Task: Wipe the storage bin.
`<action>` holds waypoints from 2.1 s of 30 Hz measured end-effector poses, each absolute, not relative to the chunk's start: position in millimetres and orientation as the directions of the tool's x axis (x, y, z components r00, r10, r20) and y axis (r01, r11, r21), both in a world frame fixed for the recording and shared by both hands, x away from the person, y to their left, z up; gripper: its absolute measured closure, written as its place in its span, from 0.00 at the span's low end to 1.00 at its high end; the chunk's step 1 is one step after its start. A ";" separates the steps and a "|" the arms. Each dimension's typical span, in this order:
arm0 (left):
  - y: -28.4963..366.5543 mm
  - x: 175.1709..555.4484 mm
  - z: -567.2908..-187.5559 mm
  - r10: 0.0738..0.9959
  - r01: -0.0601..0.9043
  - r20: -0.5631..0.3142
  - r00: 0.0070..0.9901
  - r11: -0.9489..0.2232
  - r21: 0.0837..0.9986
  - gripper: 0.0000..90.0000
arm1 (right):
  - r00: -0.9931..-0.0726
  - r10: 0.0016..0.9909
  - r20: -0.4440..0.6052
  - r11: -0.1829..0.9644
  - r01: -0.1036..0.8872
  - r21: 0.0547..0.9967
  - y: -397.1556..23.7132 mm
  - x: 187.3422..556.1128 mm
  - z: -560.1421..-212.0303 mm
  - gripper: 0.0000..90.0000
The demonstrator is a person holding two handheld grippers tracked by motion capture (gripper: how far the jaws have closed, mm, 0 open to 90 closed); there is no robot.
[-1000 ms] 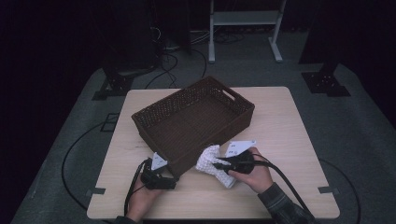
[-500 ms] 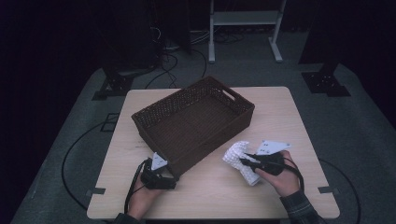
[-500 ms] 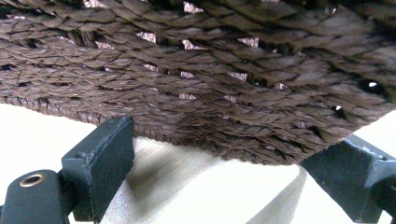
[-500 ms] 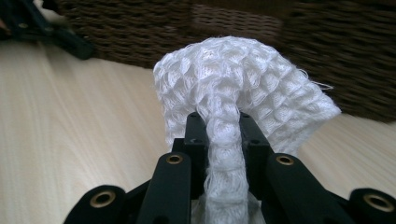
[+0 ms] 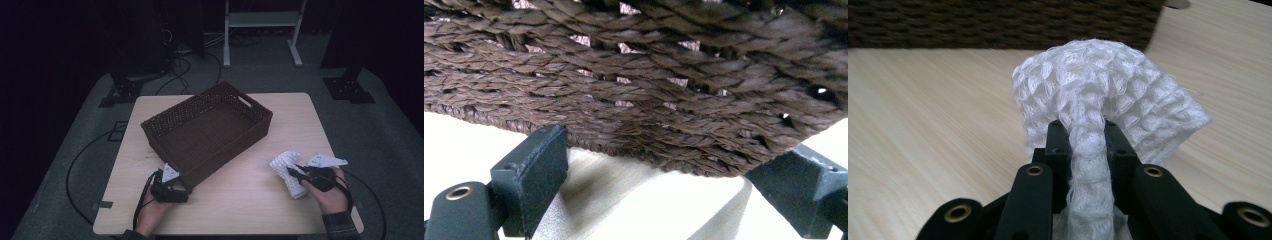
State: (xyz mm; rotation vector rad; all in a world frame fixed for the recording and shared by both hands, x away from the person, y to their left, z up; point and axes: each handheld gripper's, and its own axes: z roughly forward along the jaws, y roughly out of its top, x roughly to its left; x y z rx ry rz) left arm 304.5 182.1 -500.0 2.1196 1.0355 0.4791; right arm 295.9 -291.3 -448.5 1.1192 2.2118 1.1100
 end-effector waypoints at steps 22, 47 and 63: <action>182.1 304.5 -500.0 0.793 0.527 0.017 0.609 -0.420 0.739 0.12 | -0.487 0.873 -0.010 0.326 0.569 0.755 -322.6 300.6 -474.5 0.48; 195.5 294.5 -482.3 0.754 0.504 0.002 0.657 -0.441 0.743 0.25 | -0.591 0.807 0.013 0.308 0.440 0.843 -259.2 296.0 -440.0 0.30; 225.4 282.2 -452.3 0.720 0.514 -0.089 0.688 -0.397 0.760 0.90 | -0.629 0.777 0.001 0.359 0.445 0.820 -229.8 307.4 -455.8 0.31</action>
